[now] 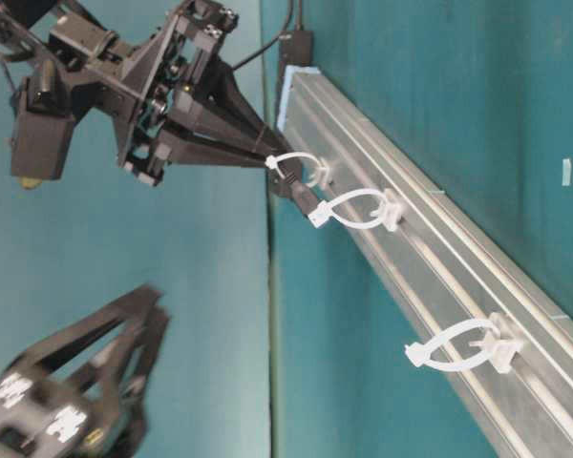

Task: Pass the USB cable through three rings with both arms.
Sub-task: 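Move the left gripper to the plug beyond the first ring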

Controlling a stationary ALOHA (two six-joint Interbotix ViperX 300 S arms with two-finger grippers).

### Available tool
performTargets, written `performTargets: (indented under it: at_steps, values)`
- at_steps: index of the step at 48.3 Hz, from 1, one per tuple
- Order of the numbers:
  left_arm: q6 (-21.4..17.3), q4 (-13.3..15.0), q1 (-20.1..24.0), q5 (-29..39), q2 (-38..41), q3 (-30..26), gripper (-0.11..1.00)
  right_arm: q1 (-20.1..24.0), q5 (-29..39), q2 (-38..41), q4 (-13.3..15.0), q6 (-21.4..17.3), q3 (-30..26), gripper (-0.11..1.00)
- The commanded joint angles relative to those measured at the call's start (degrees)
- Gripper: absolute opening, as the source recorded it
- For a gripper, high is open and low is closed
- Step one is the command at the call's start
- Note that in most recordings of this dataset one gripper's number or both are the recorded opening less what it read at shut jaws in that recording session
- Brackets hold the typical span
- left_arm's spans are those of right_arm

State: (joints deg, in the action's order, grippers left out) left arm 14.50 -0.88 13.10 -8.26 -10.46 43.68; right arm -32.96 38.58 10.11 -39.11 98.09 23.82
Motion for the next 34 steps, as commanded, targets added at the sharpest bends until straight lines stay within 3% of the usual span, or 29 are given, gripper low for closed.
performTargets:
  at_steps: [1, 20, 34]
  values:
    - [0.1, -0.2, 0.1, -2.3, 5.6, -1.7, 0.85, 0.4, 0.1, 0.1, -0.6, 0.1, -0.2, 0.10]
    - [0.1, -0.2, 1.1, -6.0, 19.8, -7.8, 0.86, 0.4, 0.0, 0.1, -1.1, 0.1, -0.2, 0.10]
    - [0.3, -0.2, 2.8, -5.9, 23.5, -11.0, 0.86, 0.4, 0.1, 0.1, -1.1, 0.0, -0.1, 0.10]
